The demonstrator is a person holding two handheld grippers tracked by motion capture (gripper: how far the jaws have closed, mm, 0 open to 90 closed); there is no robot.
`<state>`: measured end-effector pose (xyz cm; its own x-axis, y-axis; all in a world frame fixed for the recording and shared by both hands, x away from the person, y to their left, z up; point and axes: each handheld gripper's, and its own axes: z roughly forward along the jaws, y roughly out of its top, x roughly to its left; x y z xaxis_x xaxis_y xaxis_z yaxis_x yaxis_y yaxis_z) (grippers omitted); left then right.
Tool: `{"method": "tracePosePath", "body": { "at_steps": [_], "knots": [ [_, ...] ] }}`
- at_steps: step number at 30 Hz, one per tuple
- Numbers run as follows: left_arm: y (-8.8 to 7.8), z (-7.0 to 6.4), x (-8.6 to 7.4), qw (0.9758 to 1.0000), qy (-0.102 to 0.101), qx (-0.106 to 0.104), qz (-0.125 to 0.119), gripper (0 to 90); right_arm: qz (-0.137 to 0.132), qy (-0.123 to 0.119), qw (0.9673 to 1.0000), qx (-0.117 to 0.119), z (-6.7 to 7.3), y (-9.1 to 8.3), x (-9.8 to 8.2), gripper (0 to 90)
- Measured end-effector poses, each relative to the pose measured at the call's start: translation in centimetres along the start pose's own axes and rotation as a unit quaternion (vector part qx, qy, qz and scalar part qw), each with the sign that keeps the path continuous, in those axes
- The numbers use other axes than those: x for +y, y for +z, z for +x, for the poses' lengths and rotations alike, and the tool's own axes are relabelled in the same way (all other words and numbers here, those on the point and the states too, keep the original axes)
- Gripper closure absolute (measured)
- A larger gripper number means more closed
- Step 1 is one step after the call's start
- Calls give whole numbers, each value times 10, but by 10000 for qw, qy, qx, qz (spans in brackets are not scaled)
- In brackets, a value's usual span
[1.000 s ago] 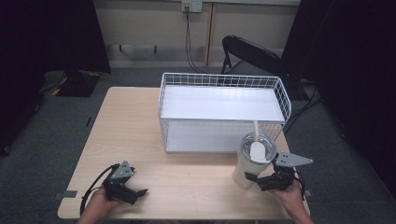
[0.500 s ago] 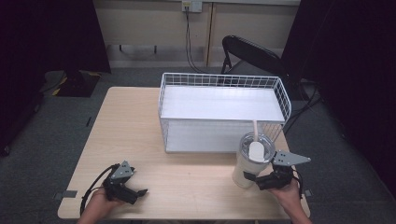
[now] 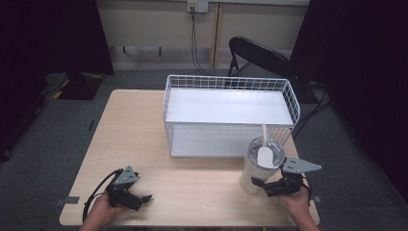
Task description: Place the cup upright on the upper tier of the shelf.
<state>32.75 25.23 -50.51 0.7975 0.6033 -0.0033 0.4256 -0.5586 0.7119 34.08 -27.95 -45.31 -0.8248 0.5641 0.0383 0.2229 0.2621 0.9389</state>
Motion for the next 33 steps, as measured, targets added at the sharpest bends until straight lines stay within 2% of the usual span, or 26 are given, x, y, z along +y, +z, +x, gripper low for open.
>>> {"method": "tracePosePath", "body": {
  "at_steps": [8, 16, 33],
  "knots": [
    [0, 0, 0, 10000, 0, 0, 1, 1, -89, -60, 9999, -100, 3, -2, -2, 101],
    [0, 0, 0, 10000, 0, 0, 0, 1, -279, -14, 9996, -50, 3, -7, 3, 101],
    [0, 0, 0, 10000, 2, 0, 0, 1, -369, 68, 9993, 88, -3, -13, 32, 102]
  ]
}}
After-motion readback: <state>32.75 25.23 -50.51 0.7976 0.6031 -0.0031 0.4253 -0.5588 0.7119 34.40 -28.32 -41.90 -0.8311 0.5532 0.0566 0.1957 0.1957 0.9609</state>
